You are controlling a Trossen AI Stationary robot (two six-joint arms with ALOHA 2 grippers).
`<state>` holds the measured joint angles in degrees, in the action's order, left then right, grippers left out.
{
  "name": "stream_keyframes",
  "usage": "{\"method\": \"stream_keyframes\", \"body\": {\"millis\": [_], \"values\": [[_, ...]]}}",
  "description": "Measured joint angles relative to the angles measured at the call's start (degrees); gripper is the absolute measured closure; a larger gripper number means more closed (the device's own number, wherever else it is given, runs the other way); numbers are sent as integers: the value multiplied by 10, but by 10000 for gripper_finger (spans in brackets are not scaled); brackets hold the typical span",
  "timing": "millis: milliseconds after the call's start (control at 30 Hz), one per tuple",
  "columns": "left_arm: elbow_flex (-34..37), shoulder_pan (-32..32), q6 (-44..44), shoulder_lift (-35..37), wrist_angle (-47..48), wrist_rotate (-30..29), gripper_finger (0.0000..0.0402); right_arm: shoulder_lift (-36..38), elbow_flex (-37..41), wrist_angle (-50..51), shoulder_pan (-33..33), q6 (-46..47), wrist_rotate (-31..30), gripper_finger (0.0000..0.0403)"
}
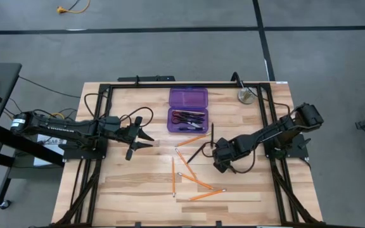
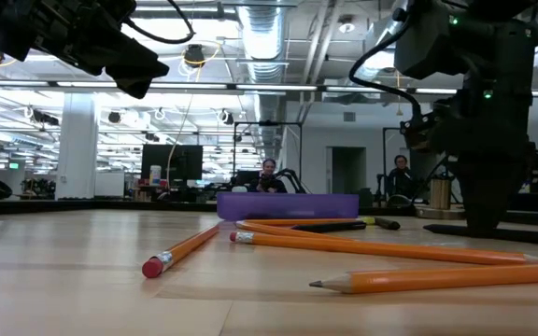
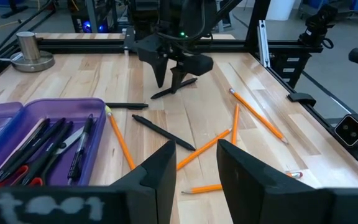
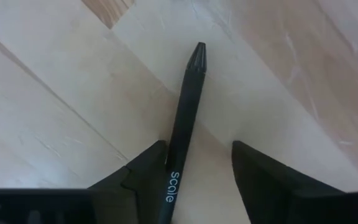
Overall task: Pick & place school supplies into a supply box
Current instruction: Put the black pen into the violet supply box
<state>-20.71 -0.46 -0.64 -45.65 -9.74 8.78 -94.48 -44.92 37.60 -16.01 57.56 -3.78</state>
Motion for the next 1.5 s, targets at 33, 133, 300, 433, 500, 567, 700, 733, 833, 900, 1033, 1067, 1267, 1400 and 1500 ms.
{"method": "stream_keyframes", "body": {"millis": [33, 133, 300, 433, 500, 567, 700, 733, 833, 900, 1033, 1067, 1267, 1400, 1500], "values": [[0, 0, 0, 0, 0, 0, 297, 0, -1, 2, 0, 6, -1, 237], [0, 0, 0, 0, 0, 0, 297, 0, -1, 3, 0, 10, -3, 257], [0, 0, -1, 0, 0, 0, 297, 0, -1, 5, 4, 9, -6, 293], [0, 0, -1, 0, 0, 0, 297, 0, -1, 6, 9, 7, -6, 335], [0, 0, -2, 0, 0, 0, 297, 0, -1, 8, 14, 7, -5, 365], [0, 0, -2, 0, 0, 0, 297, 1, -2, 11, 18, 5, -4, 388], [0, 0, -2, 0, 0, 0, 297, -5, -23, 40, 28, -12, 3, 386], [0, 0, -2, 0, 0, 0, 297, -6, -33, 51, 31, -20, 3, 388], [0, 0, -2, 0, 0, -1, 297, -9, -63, 105, 45, -52, -30, 397], [0, 0, -2, 0, 0, -1, 297, -7, -96, 120, 60, -70, -54, 395], [0, 0, -2, 0, 0, -1, 297, -7, -154, 187, 91, -131, -76, 399], [0, 0, -2, 0, 0, -1, 297, -7, -172, 191, 101, -148, -85, 399], [0, 0, 0, 0, 0, -1, 297, -5, -277, 199, 169, -277, -116, 400], [0, 0, 5, 0, 0, -1, 297, -22, -344, 167, 214, -370, -113, 401], [0, 0, 5, 0, -1, -1, 297, -64, -405, 161, 243, -437, -93, 402]]}}
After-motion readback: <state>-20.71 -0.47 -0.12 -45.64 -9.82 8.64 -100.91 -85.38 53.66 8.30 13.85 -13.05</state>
